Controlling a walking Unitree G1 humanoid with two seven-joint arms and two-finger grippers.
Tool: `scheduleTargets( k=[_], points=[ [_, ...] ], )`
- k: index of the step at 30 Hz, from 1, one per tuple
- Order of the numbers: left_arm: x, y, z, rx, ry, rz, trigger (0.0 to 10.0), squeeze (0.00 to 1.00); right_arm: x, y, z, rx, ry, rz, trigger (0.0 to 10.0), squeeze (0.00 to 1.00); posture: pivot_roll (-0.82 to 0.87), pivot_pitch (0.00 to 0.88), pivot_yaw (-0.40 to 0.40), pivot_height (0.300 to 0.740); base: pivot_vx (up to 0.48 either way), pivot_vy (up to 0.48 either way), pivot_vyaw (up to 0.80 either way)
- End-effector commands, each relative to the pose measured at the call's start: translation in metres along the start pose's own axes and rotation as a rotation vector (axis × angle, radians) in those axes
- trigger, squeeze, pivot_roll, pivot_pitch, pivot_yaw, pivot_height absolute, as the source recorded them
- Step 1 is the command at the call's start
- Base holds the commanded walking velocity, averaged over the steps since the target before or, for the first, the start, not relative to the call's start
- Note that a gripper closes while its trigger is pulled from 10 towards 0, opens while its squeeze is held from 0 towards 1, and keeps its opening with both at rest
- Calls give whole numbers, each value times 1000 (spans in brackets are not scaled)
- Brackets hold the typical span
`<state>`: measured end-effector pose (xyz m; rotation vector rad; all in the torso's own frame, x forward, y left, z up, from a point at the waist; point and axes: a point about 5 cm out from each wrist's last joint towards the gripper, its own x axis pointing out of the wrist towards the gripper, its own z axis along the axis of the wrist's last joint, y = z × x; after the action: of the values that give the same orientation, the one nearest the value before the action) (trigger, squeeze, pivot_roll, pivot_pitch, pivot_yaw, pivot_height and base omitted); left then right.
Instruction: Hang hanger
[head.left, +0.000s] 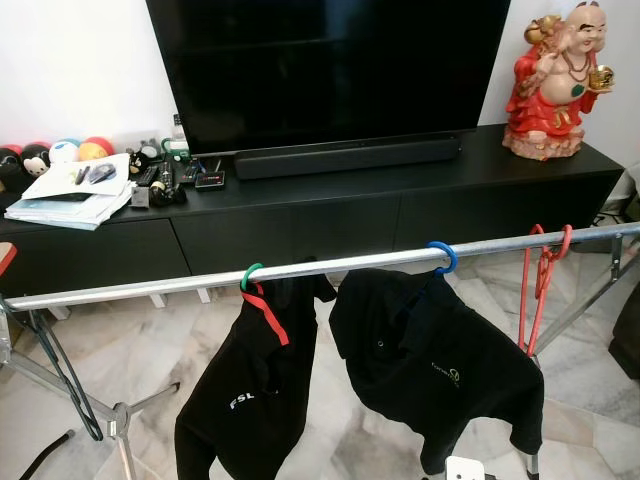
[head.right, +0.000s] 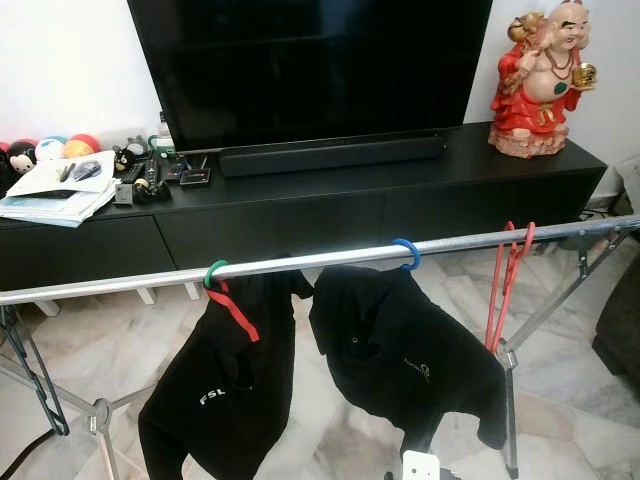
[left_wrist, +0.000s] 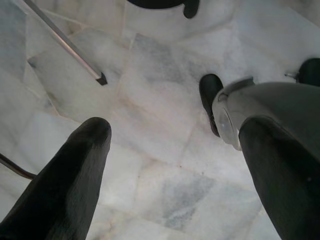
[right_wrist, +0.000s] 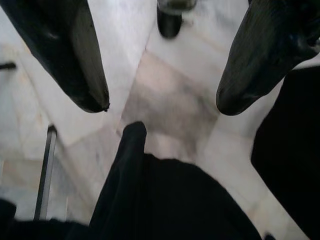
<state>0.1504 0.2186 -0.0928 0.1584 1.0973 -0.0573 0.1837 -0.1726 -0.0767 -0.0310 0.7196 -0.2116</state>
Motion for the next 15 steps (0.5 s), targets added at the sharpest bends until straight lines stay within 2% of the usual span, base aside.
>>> scheduleTargets(
  k=[1,2,3,4,5,6,8,10,12,13,14,15],
  points=[
    [-1,-2,-10,21,30,1,10000,0,-1,2,0,1,-24,8,10000,0,-10,0,47,740,0,0,0],
    [-1,-3,-11,23,32,0,10000,0,-2,2,1,1,-37,6,10000,0,-16,0,48,740,0,0,0],
    [-1,-5,-13,29,40,-6,10000,0,1,-19,64,-1,-454,-16,10000,0,-18,0,49,740,0,0,0],
    [-1,-5,-13,29,40,-6,10000,0,1,-19,64,-1,-454,-16,10000,0,-18,0,49,740,0,0,0],
    [-1,-6,-15,36,44,-10,10000,0,-1,-29,94,-145,-621,-76,10000,0,-20,0,50,740,0,0,0],
    [-1,-6,-15,36,44,-10,10000,0,-1,-29,94,-145,-621,-76,10000,0,-20,0,50,740,0,0,0],
    [-1,-8,-16,46,47,-14,10000,0,-5,-25,111,-33,-708,-49,10000,0,-23,0,50,740,0,0,0],
    [-1,-8,-17,46,48,-14,10000,0,-5,-25,114,-18,-722,-46,10000,0,-21,0,51,740,0,0,0],
    [-1,-9,-17,51,48,-17,10000,0,-6,-24,128,-52,-778,-65,10000,0,-21,0,50,740,0,0,0],
    [-1,-9,-17,51,48,-17,10000,0,-6,-24,128,-52,-778,-65,10000,0,-21,0,50,740,0,0,0],
    [-1,-10,-17,52,48,-18,10000,0,-6,-23,130,-25,-790,-55,10000,0,-21,0,50,740,0,0,0],
    [-1,-10,-18,54,48,-18,10000,0,-4,-23,133,38,-751,-46,10000,0,-20,0,50,740,0,0,0]
  ],
)
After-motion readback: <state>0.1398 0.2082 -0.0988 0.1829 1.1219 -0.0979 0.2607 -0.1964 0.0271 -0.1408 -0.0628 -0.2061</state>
